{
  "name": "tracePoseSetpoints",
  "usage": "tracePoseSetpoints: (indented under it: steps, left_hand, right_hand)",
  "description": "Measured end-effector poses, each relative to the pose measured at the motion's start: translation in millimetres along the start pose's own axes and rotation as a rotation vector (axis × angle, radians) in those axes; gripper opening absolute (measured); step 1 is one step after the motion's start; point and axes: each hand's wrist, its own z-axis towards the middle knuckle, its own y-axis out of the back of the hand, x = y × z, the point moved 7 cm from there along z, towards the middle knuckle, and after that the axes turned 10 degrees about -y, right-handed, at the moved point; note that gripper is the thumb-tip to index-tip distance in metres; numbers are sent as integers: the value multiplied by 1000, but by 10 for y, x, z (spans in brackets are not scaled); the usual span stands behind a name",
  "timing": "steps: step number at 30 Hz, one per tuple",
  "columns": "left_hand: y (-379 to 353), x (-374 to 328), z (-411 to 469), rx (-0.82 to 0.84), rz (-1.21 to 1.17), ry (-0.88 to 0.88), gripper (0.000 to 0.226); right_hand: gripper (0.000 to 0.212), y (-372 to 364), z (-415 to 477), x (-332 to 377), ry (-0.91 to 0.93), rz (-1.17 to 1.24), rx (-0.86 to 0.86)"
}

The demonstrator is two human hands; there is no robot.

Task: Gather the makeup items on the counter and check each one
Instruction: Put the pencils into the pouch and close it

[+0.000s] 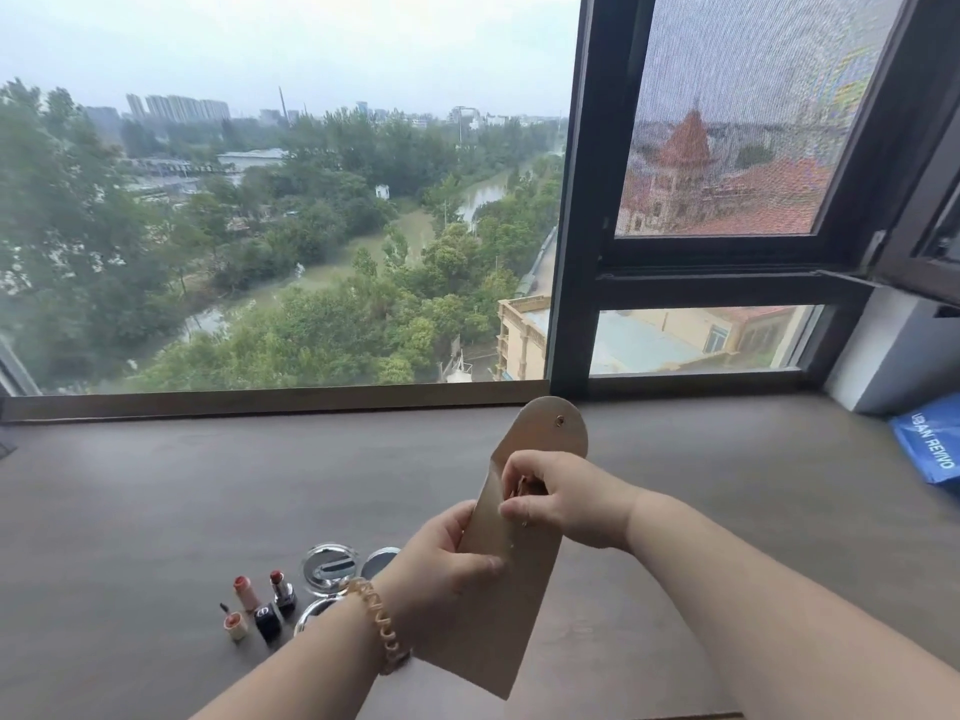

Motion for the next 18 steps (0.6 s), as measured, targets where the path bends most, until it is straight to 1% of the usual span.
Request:
tracePoseSetpoints:
  steps: [2,5,6,9,12,15,18]
  left_hand:
    - [-11,-20,4,-5,-20,-10,47]
    - [-46,-81,14,-16,-57,-34,45]
    - [-67,-109,16,-13,-67,-43,44]
    - [-110,-181,15,-2,-81,-61,46]
    - [-97,-208,2,7,-85,-64,48]
    - [-91,-213,-11,33,-106,-52,52]
    - [-86,-217,-19,50,-111,-49,50]
  right_hand:
    - [12,20,2,52,23,-37,-6]
    - [18,54,15,184,129,-186,-141]
    - [19,71,15,226,163,-194,-186]
    - [24,122,41,246,215,-102,-254]
    - [30,160,74,201,207,14,-266]
    - [40,273,112,173,184,93,-340]
    - [39,369,138,139,177,134,-387]
